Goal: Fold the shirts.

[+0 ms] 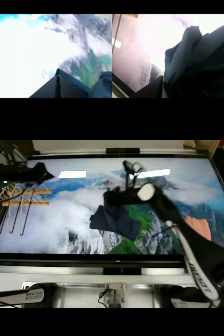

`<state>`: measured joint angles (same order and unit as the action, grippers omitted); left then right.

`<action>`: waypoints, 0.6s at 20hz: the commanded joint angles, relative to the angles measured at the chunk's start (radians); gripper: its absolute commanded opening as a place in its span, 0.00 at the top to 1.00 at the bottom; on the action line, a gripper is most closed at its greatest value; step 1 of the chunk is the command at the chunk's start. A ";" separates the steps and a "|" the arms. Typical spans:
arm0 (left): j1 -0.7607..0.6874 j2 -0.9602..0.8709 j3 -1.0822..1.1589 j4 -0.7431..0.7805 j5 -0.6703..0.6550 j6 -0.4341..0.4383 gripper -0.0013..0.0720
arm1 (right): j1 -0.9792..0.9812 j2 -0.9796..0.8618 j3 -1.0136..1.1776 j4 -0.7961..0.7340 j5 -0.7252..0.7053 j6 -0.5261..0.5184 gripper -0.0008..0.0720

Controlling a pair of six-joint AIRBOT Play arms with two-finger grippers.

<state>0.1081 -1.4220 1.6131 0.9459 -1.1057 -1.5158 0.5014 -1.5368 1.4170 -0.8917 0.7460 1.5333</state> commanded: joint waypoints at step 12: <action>0.054 0.049 -0.099 0.034 -0.096 0.075 0.94 | -0.322 -0.009 -0.116 -0.498 0.667 0.191 0.11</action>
<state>0.1619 -1.3731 1.5196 0.9787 -1.2034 -1.4551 0.2935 -1.5642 1.3689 -1.3628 1.2133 1.7168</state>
